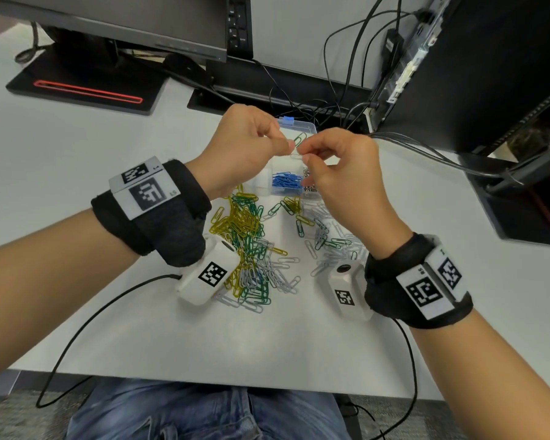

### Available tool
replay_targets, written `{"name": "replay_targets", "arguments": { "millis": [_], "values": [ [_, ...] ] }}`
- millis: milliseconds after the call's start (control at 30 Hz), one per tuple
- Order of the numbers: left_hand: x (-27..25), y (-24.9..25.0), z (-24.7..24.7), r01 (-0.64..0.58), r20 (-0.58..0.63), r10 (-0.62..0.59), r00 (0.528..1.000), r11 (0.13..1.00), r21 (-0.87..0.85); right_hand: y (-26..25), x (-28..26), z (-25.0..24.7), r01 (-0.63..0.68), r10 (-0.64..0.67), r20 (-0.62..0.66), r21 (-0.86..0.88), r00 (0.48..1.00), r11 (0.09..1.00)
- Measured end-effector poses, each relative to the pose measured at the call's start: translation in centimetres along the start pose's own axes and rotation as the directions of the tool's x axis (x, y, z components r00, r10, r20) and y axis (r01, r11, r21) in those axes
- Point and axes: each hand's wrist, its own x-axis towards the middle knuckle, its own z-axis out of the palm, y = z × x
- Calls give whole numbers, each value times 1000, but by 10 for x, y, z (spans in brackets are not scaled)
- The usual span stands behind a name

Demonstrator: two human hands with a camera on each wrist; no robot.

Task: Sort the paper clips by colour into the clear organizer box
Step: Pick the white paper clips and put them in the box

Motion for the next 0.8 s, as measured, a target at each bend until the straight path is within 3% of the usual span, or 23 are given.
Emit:
{"name": "replay_targets", "arguments": {
  "millis": [100, 167, 267, 333, 400, 500, 567, 600, 667, 733, 800],
  "values": [
    [0, 0, -2, 5, 53, -7, 999, 999, 39, 2, 3, 1, -9, 9, 19, -3, 1000, 1000],
    [-2, -3, -6, -5, 97, -16, 995, 979, 203, 11, 13, -6, -82, 82, 14, -22, 997, 996],
    [-3, -15, -12, -94, 144, 28, 989, 876, 473, 32, 29, -14, -198, 199, 3, -85, 980, 977],
    [-2, -24, -13, -135, 237, -8, 971, 802, 582, 43, 37, -11, -256, 260, 27, -107, 965, 961],
    [-3, -30, -11, -139, 300, -74, 951, 764, 630, 53, 40, -8, -287, 302, 78, -159, 950, 944],
    [-7, -35, -8, -234, 384, -40, 923, 733, 638, 64, 38, -16, -310, 337, 87, -233, 937, 922],
    [-11, -36, -5, -319, 511, -39, 859, 740, 592, 69, 30, -32, -324, 408, 162, -382, 899, 866],
    [-13, -35, -3, -367, 584, -43, 811, 740, 564, 73, 25, -40, -317, 479, 230, -505, 847, 803],
    [-16, -34, 6, -452, 701, -65, 710, 721, 526, 80, 10, -53, -303, 645, 323, -681, 692, 667],
    [-18, -31, 18, -538, 778, -99, 621, 667, 515, 83, -2, -59, -330, 739, 356, -725, 572, 605],
    [-19, -29, 31, -614, 821, -166, 547, 586, 528, 82, -11, -59, -303, 741, 376, -738, 557, 602]
  ]
}}
